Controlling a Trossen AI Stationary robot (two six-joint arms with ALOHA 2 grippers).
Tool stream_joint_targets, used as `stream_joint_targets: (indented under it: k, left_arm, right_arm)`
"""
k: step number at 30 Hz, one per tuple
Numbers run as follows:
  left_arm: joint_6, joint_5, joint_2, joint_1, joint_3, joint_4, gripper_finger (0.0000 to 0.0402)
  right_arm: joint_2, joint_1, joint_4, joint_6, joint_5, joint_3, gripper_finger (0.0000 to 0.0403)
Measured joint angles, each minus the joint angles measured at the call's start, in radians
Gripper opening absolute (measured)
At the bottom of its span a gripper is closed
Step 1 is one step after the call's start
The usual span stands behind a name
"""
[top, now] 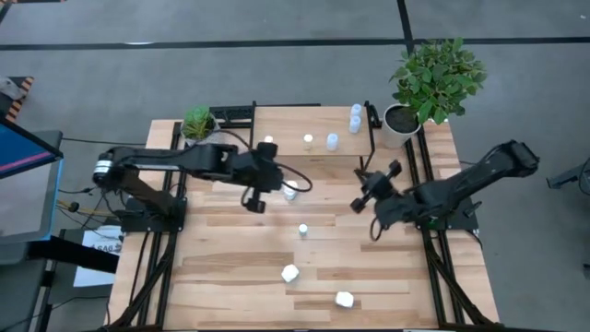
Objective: Pick and place medicine bottles onto shelf by color
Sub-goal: Adjust the white pills bottles
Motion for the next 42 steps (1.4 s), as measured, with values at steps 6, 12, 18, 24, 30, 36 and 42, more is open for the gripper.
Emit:
stream_joint_targets:
  k: [6, 12, 18, 24, 30, 36, 42]
  left_arm:
    - [0.013, 0.002, -0.124, 0.026, -0.065, -0.043, 0.0]
    - [0.023, 0.003, -0.211, 0.069, -0.146, -0.063, 0.0]
    - [0.066, 0.001, -0.255, 0.119, -0.183, -0.076, 0.0]
    - [0.14, 0.001, -0.264, 0.173, -0.183, -0.078, 0.0]
    - [0.165, 0.001, -0.263, 0.215, -0.183, -0.078, 0.0]
    - [0.165, 0.001, -0.263, 0.237, -0.183, -0.079, 0.0]
    - [0.165, 0.001, -0.263, 0.239, -0.183, -0.079, 0.0]
  right_arm:
    - [0.232, 0.006, 0.242, -0.008, 0.162, -0.011, 0.0007]
    - [0.394, -0.062, 0.479, -0.008, 0.162, -0.01, 0.0025]
    - [0.508, -0.135, 0.738, -0.072, 0.158, -0.01, 0.0007]
    - [0.601, -0.182, 0.939, -0.201, 0.15, 0.031, 0.001]
    - [0.685, -0.238, 0.961, -0.316, 0.129, 0.15, 0.0012]
    - [0.726, -0.3, 0.948, -0.399, 0.128, 0.213, 0.0007]
    - [0.712, -0.327, 0.882, -0.393, 0.138, 0.216, 0.0008]
